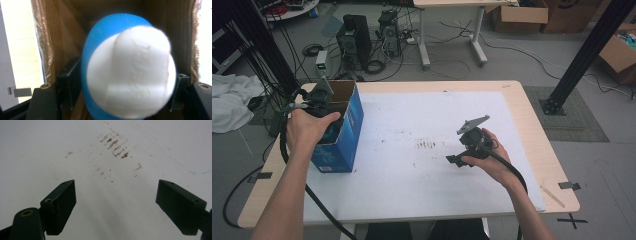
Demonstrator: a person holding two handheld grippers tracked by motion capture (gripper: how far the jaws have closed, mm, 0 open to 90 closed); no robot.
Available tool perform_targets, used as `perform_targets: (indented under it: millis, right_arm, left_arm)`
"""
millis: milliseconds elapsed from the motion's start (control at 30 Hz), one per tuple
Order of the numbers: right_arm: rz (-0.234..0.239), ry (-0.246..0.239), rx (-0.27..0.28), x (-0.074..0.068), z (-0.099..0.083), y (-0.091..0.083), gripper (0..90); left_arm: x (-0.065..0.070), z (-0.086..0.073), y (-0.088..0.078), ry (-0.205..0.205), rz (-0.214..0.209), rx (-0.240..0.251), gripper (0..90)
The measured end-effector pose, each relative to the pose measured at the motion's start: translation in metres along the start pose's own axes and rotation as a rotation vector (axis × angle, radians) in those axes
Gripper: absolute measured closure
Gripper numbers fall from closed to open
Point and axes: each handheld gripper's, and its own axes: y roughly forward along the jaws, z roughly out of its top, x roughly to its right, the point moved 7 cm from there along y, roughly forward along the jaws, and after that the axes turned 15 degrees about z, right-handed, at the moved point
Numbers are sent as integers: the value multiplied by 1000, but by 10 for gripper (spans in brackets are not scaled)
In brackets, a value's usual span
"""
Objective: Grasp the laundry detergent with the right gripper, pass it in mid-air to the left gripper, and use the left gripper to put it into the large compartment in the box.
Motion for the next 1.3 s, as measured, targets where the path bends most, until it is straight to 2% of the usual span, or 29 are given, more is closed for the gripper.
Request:
perform_targets:
  millis: [167,467,600,900,1133,1200,1300]
  right_arm:
    - [2,-1,-2,-1,0,1,164]
    - [1,-1,-4,-1,1,1,165]
    - [1,-1,-5,-2,1,0,165]
    - [-2,0,-3,-1,-1,-2,164]
    - [-2,3,-4,0,-1,-2,164]
    - [-2,8,-8,0,-2,-2,164]
    - [-3,8,-8,0,-2,-2,164]
  left_arm:
    - [0,1,-5,4,6,7,307]
    - [-3,6,-23,-1,9,48,295]
    - [-3,8,-31,15,13,57,287]
    - [-4,13,-45,14,28,85,257]
    - [1,21,-63,39,34,127,190]
    - [7,25,-73,61,34,152,182]
    - [12,27,-79,83,33,163,179]
